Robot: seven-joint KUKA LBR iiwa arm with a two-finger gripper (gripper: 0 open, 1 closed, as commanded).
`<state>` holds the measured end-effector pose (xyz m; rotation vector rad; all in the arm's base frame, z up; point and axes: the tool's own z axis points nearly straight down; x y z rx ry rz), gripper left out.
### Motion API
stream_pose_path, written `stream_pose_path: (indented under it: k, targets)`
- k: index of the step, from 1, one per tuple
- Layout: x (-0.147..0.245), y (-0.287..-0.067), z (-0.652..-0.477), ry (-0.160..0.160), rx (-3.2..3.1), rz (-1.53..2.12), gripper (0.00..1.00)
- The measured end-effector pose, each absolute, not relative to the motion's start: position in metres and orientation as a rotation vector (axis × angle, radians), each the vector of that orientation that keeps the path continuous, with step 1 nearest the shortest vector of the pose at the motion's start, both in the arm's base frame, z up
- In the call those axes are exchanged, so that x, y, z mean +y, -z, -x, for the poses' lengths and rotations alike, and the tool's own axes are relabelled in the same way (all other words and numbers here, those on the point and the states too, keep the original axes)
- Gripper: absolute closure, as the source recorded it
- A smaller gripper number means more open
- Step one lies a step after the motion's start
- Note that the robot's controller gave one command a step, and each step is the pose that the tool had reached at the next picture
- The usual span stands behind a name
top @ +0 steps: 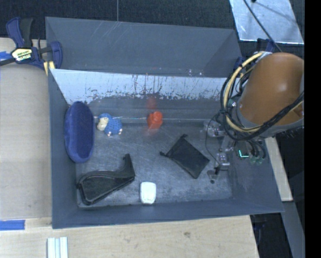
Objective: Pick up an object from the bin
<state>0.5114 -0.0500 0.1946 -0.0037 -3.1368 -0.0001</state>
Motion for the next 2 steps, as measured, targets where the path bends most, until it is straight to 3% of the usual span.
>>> stream_pose_path:
  k: [1,2]
  targets:
    - [-0.0641,-0.0666,-0.5135,0.0,-3.129,0.244,0.0]
    - [-0.0642,-0.0709,-0.5162,-0.001,-3.137,0.242,1.0]
